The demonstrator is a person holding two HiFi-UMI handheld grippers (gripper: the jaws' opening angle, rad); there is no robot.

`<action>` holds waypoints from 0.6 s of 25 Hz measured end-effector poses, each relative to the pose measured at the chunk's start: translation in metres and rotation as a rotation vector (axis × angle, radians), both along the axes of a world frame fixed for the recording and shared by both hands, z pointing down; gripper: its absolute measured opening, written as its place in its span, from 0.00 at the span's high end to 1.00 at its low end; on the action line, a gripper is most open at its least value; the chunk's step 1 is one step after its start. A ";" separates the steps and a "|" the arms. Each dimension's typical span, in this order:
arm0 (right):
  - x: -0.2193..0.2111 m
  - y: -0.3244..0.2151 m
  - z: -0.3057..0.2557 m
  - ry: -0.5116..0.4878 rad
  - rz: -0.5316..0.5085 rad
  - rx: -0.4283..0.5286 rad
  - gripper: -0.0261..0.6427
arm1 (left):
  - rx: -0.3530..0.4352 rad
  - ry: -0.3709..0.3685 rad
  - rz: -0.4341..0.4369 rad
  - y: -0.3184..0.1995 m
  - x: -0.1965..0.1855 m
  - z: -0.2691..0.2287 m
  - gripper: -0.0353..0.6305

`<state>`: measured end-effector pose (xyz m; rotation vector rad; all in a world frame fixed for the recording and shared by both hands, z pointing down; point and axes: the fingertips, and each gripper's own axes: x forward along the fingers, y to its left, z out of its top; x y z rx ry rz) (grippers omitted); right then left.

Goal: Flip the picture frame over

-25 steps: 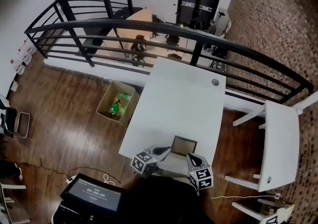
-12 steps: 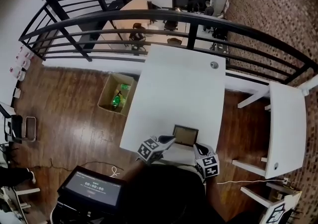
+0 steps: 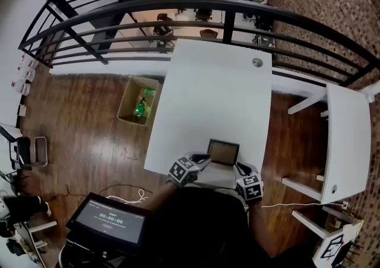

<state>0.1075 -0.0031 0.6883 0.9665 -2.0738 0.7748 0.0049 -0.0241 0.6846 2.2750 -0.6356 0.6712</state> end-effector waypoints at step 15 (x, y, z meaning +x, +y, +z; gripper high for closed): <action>0.006 0.026 0.048 0.070 -0.062 -0.187 0.78 | -0.101 -0.150 0.084 0.028 -0.007 0.048 0.72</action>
